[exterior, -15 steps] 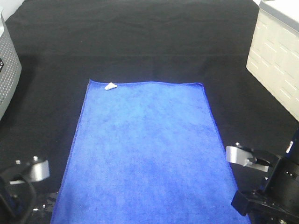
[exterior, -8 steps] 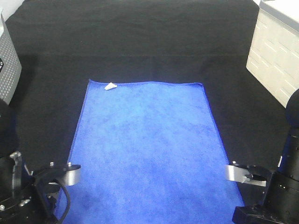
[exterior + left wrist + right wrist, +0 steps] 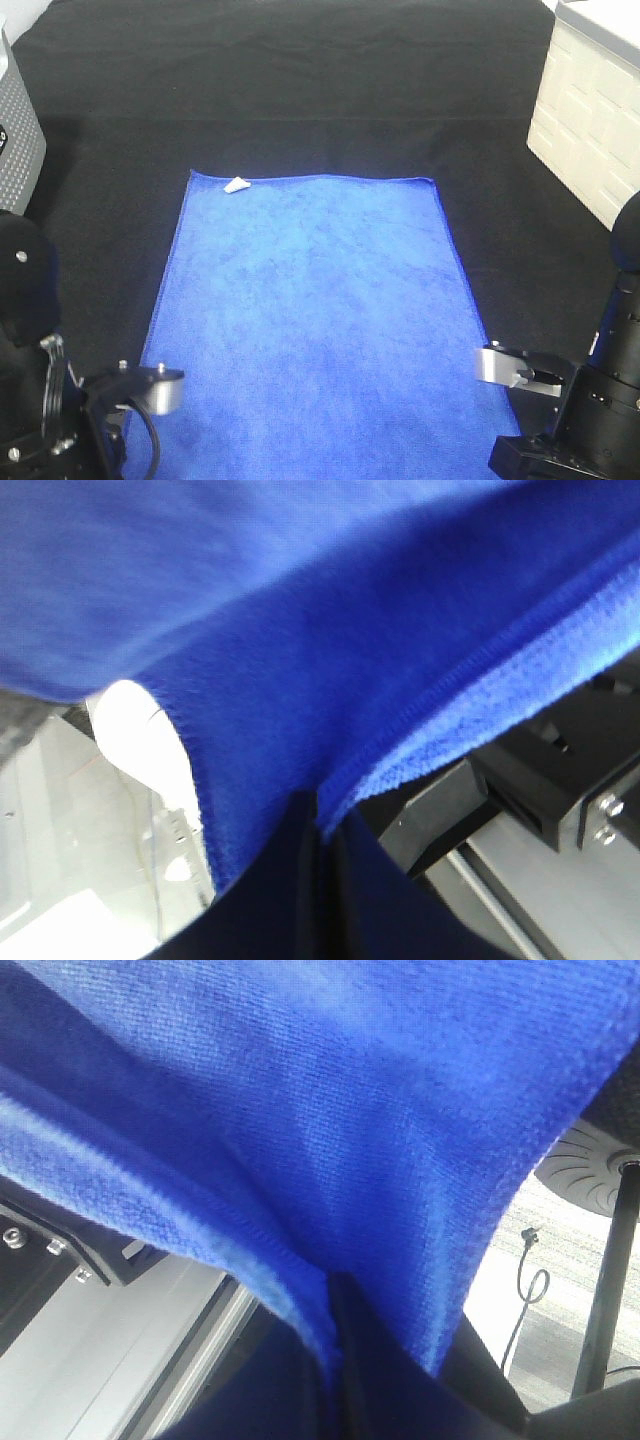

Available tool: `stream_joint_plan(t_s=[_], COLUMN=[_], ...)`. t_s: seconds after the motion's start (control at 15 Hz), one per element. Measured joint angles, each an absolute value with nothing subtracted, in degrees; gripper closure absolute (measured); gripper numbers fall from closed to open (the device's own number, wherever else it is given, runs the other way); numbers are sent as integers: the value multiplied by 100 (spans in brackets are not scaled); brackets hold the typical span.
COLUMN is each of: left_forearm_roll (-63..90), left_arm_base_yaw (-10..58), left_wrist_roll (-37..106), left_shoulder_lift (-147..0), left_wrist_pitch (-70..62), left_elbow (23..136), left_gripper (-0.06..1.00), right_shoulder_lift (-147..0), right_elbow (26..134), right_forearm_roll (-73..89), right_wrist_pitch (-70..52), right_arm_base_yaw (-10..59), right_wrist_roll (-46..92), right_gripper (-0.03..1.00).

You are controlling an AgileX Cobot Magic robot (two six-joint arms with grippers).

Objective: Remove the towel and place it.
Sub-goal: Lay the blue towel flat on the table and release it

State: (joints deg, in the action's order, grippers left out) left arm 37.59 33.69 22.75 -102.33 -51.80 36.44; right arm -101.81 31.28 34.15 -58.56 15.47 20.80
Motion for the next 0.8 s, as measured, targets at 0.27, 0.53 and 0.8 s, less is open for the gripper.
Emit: stream_joint_plan(t_s=[0.27, 0.53, 0.8], left_forearm_roll=[3759, 3994, 4079], left_arm_base_yaw=[3547, 3547, 3547], left_wrist_roll=[2063, 2040, 2040], left_shoulder_lift=[-10233, -10233, -10159], left_wrist_pitch=[-5157, -4985, -5231], left_elbow=[3644, 3644, 3644], left_gripper=[94, 72, 22], right_shoulder_lift=[-10181, -10181, -10181], right_elbow=[3105, 2939, 2916], right_forearm_roll=[3432, 3432, 3541], right_wrist_pitch=[-5890, -5838, -5775], right_arm_base_yaw=[1530, 1524, 1524], right_wrist_roll=[2131, 2172, 2172], right_gripper=[88, 62, 34])
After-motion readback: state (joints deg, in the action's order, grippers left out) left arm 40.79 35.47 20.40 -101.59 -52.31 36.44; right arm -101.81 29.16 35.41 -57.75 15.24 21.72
